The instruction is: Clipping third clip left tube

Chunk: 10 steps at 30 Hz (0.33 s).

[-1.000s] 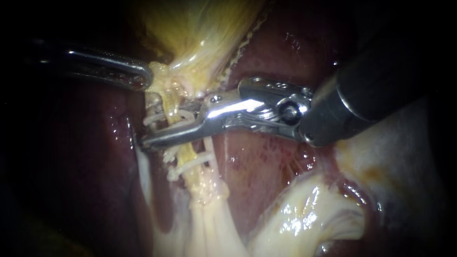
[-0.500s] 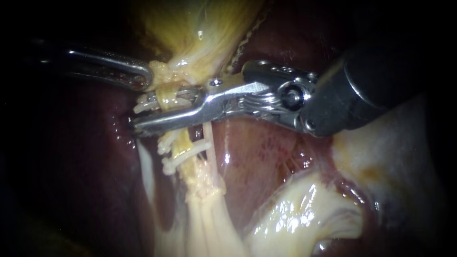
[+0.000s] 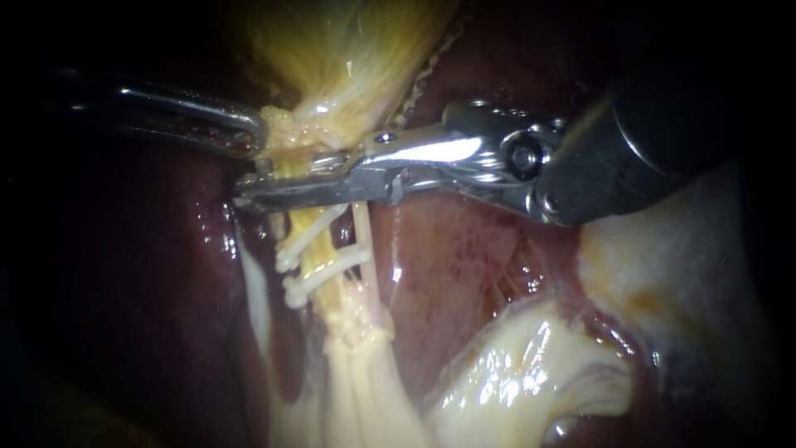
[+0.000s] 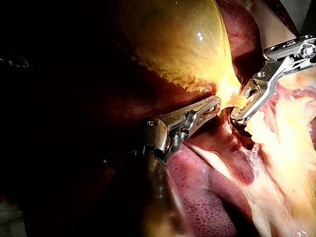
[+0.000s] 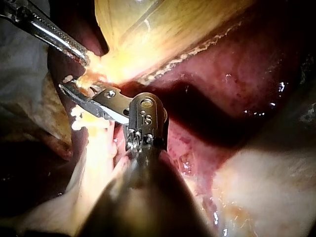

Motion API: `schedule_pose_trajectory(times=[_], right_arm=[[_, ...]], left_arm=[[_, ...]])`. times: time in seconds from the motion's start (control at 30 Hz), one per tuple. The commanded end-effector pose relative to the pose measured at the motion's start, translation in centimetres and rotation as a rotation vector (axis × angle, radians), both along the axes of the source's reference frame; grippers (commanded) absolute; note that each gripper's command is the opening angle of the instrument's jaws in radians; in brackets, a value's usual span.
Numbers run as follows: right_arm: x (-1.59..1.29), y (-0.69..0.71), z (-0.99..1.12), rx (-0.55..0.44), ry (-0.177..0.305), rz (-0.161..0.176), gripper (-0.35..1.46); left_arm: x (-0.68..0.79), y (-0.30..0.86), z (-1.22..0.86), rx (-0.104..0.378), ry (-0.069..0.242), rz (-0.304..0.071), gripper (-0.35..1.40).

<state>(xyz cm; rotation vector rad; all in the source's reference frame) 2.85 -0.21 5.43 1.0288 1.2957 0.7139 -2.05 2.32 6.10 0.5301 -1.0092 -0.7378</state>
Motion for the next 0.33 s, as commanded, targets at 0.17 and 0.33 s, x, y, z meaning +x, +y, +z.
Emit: schedule_pose_trajectory(times=[0.17, 0.33], right_arm=[[0.0, -0.03, 0.02, -0.003, 0.002, -0.003, -0.35], [0.0, -0.03, 0.03, -0.003, 0.002, -0.003, -0.35]], left_arm=[[0.0, 0.0, 0.0, 0.001, 0.002, 0.002, -0.35], [0.0, 0.01, 0.0, 0.002, 0.004, 0.004, -0.35]])
